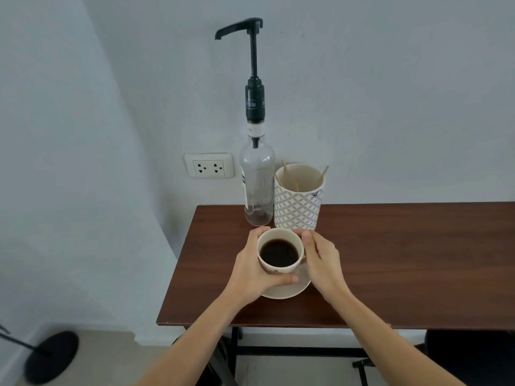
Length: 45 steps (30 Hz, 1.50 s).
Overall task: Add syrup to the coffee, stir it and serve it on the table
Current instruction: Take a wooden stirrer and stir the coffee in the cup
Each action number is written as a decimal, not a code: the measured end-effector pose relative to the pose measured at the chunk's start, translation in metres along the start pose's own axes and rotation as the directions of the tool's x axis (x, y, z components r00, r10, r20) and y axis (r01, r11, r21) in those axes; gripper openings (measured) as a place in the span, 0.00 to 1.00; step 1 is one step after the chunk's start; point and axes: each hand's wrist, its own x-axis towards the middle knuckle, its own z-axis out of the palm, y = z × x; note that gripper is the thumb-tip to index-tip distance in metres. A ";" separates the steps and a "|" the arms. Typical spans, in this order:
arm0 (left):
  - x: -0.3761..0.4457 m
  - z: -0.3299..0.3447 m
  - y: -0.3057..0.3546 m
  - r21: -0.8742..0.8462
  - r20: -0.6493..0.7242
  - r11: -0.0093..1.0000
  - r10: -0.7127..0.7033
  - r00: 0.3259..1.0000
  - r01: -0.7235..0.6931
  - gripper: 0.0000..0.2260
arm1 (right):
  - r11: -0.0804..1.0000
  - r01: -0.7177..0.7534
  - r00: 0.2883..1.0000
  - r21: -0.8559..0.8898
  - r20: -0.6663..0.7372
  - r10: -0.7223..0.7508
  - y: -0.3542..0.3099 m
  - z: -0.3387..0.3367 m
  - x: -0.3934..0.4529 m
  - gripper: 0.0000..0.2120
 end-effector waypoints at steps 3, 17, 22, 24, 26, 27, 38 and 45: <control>-0.003 -0.001 0.000 -0.005 -0.002 1.000 -0.022 1.000 0.022 0.46 | 0.977 0.144 0.973 -0.159 -0.156 -0.169 -0.015 -0.010 0.016 0.08; -0.018 0.002 0.008 0.019 -0.040 0.999 -0.026 0.999 0.026 0.40 | 0.728 0.375 0.909 -0.574 0.071 -0.412 -0.080 -0.031 0.098 0.12; -0.017 0.001 0.007 -0.007 -0.023 1.000 -0.024 0.999 0.024 0.40 | 0.779 0.482 0.739 -0.401 -0.292 -0.607 -0.118 -0.069 0.077 0.16; -0.017 0.000 0.006 -0.015 -0.021 1.000 -0.025 0.999 0.025 0.40 | 0.823 0.526 0.720 -0.214 -0.403 -0.565 -0.128 -0.077 0.057 0.15; -0.017 0.000 0.006 -0.022 -0.026 1.000 -0.011 1.000 0.011 0.39 | 0.845 0.524 0.778 -0.108 -0.345 -0.526 -0.123 -0.069 0.036 0.14; -0.017 0.000 0.005 -0.028 -0.031 1.000 -0.002 1.000 0.001 0.39 | 0.856 0.504 0.815 -0.114 -0.265 -0.515 -0.115 -0.062 0.028 0.13; -0.017 -0.001 0.005 -0.038 -0.055 0.999 0.015 0.998 -0.017 0.40 | 0.849 0.454 0.891 -0.271 0.128 -0.435 -0.066 -0.037 0.013 0.18; -0.015 0.000 0.002 -0.032 -0.053 0.999 0.007 0.999 -0.009 0.41 | 0.847 0.469 0.883 -0.251 0.134 -0.449 -0.074 -0.017 0.021 0.12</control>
